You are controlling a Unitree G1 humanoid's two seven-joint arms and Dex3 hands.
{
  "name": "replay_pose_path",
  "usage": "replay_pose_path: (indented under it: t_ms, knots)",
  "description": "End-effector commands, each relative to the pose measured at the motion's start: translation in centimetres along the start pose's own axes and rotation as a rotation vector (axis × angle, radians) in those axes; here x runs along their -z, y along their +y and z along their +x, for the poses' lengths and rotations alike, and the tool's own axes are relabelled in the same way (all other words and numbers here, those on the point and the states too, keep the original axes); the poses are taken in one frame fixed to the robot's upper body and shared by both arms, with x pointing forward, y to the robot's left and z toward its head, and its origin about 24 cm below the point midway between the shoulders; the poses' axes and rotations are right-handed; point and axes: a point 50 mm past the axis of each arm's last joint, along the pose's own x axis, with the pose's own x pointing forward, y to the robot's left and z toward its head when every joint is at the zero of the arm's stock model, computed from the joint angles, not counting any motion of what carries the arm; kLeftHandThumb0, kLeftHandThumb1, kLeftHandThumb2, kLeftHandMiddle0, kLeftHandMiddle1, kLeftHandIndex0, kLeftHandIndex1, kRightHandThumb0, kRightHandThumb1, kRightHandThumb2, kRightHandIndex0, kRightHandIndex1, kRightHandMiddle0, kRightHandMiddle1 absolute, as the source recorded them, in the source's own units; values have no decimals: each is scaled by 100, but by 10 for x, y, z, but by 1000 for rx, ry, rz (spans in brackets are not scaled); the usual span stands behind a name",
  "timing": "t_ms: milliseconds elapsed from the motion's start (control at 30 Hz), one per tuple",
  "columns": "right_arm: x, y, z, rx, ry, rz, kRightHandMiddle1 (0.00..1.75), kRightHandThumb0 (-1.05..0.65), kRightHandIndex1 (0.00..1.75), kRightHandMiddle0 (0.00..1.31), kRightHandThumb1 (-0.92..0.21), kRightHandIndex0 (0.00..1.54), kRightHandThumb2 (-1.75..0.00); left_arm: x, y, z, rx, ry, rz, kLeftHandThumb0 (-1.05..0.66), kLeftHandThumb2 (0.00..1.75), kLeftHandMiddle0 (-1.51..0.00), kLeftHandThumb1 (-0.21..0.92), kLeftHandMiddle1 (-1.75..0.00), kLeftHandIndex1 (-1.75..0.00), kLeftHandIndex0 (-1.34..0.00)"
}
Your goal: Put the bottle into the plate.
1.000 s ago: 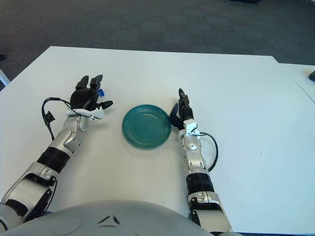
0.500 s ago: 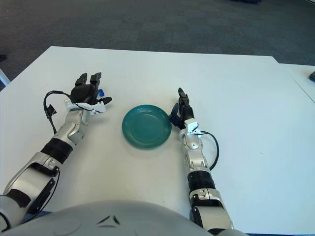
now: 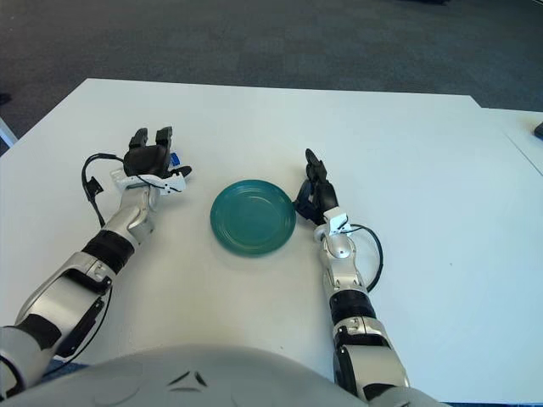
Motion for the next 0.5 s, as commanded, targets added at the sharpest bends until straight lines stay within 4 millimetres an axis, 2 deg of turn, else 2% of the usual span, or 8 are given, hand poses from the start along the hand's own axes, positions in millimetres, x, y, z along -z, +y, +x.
replay_pose_path:
  t_ms: [0,133,467]
  knots:
    - [54,-8,-42,17,269,32,18,-97,0,0,-92,0,-122,4,8,9,-13,37,34,-105,68,-27,92,-1,-59,-1]
    - [55,-11,-42,14,266,37,19,-97,0,0,-92,0,-122,6,7,11,9,59,33,-105,69,-29,92,-1,-65,0]
    - [55,-17,-41,35,270,49,20,-99,0,0,-92,0,-122,15,2,10,34,99,19,-105,70,-34,92,-1,-65,0]
